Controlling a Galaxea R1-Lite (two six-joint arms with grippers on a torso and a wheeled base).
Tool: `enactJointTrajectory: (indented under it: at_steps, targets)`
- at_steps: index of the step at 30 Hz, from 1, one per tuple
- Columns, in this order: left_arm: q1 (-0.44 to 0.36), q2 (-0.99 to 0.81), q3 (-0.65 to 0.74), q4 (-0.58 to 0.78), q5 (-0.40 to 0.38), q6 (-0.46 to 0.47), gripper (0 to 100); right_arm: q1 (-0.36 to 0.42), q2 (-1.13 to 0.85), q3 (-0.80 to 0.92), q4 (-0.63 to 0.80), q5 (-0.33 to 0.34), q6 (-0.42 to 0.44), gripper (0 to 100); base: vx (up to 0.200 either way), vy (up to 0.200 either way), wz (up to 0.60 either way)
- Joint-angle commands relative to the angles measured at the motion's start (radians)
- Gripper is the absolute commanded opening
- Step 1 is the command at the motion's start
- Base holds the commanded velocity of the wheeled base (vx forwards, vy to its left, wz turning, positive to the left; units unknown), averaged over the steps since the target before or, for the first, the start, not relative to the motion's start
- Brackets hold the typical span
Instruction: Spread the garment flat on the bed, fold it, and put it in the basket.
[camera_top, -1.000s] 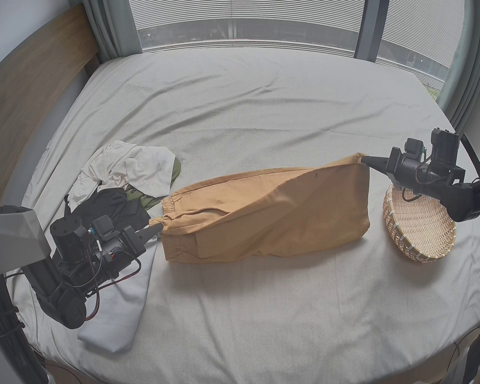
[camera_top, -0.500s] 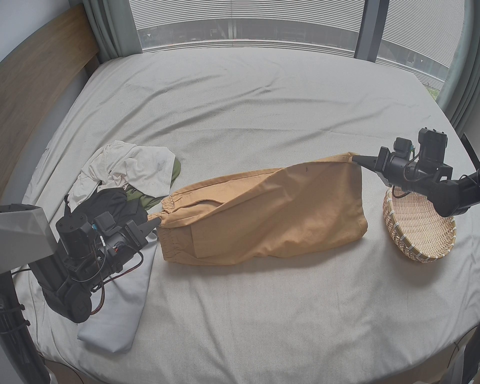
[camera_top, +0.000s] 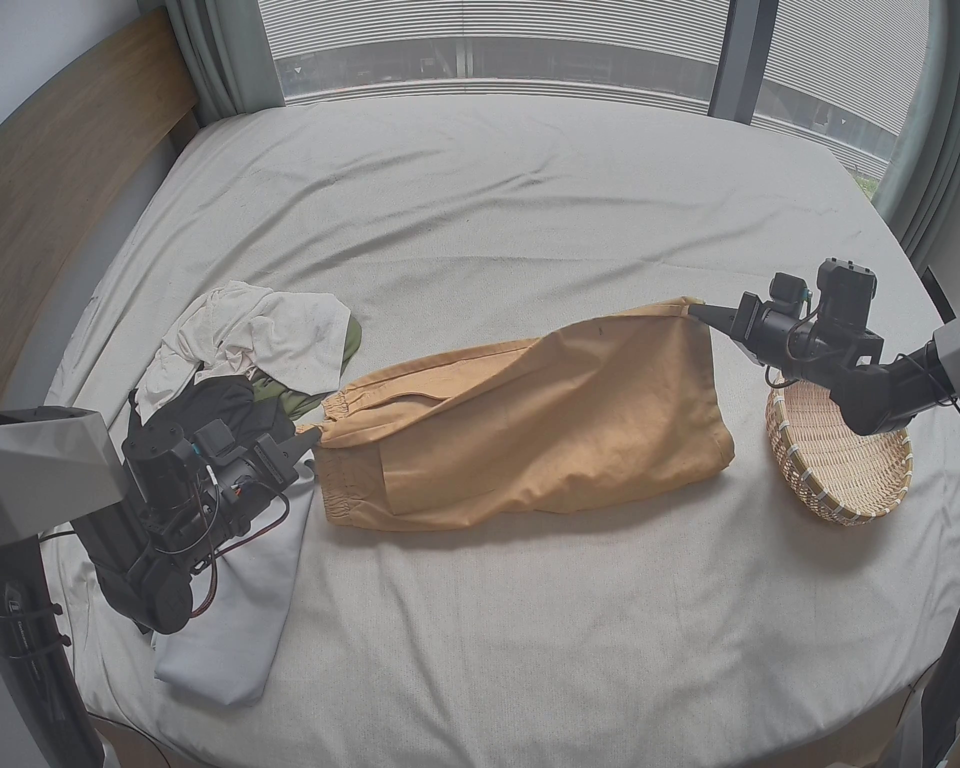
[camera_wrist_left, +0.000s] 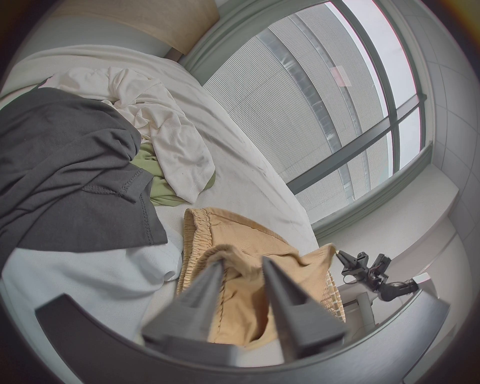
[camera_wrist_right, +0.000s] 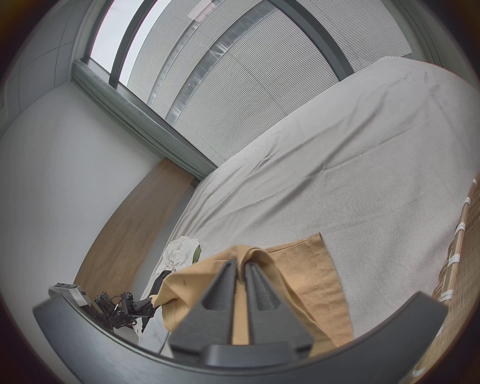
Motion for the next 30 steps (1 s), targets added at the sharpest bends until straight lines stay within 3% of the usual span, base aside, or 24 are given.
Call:
enactJointTrajectory:
  at_steps: [1, 7, 16, 22, 30]
  targets:
    - [0.017, 0.008, -0.048, -0.003, 0.013, -0.038, 100, 0.003, 0.056, -0.043, -0.027, -0.016, 0.002, 100, 0.0, 0.0, 0.0]
    - [0.035, 0.017, -0.089, -0.001, 0.083, -0.05, 100, 0.003, 0.072, -0.048, -0.098, -0.057, 0.007, 100, 0.0, 0.0, 0.0]
    - [0.0, -0.03, -0.029, -0.003, 0.075, -0.048, 100, 0.023, -0.097, 0.221, -0.104, -0.057, 0.009, 100, 0.0, 0.0, 0.0]
    - [-0.052, -0.134, 0.092, -0.001, 0.0, -0.044, 100, 0.062, -0.229, 0.466, -0.109, -0.059, 0.012, 100, 0.0, 0.0, 0.0]
    - [-0.073, -0.208, 0.199, -0.001, -0.116, -0.002, 100, 0.092, -0.356, 0.632, -0.099, -0.072, 0.01, 100, 0.0, 0.0, 0.0]
